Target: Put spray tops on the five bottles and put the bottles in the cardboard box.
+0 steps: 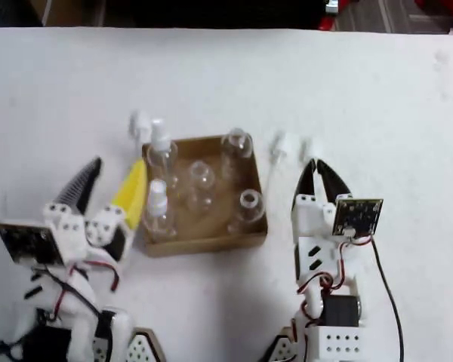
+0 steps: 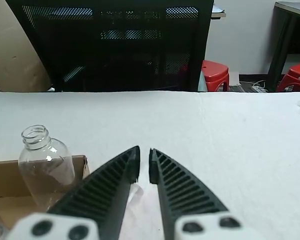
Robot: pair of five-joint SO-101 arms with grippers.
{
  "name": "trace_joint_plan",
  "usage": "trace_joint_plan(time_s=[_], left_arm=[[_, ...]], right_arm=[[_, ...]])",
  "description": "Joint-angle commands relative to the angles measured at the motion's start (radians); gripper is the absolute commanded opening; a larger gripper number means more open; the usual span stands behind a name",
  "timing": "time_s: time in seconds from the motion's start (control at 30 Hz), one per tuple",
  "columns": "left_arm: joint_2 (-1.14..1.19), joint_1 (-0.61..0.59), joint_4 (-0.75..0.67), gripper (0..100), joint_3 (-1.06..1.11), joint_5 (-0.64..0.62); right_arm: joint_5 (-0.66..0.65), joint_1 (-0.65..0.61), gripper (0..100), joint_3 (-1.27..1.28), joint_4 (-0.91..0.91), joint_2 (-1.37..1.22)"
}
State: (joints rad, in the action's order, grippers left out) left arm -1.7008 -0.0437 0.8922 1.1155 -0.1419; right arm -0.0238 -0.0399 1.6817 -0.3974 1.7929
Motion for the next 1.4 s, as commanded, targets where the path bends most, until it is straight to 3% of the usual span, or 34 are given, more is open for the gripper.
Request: trace_joint_plan(time_s=[0.0,0.27,0.53,0.7,0.97,1.37], left_arm=[[0.243,-0.099,-0.051,20,-0.127,-0.014],[0.901,-0.14,-0.035,20,-0.468,-0.015],[1.635,-0.099,0.227,20,-1.076,-0.04],[2.005,-0.108,0.307,20,-1.455,-0.077],[2.437,-0.107,0.37,20,-1.915,-0.133],[2.893,-0.117,0.502,20,-2.42,-0.135]], right_arm=[[0.002,-0.005,1.9,0.009,-0.007,0.007],[0.002,-0.007,1.9,0.009,-0.007,0.007],[0.002,-0.007,1.9,0.009,-0.007,0.007],[0.002,-0.007,1.9,0.009,-0.007,0.007],[0.002,-0.007,1.9,0.009,-0.007,0.007],[0.002,-0.007,1.9,0.009,-0.007,0.007]])
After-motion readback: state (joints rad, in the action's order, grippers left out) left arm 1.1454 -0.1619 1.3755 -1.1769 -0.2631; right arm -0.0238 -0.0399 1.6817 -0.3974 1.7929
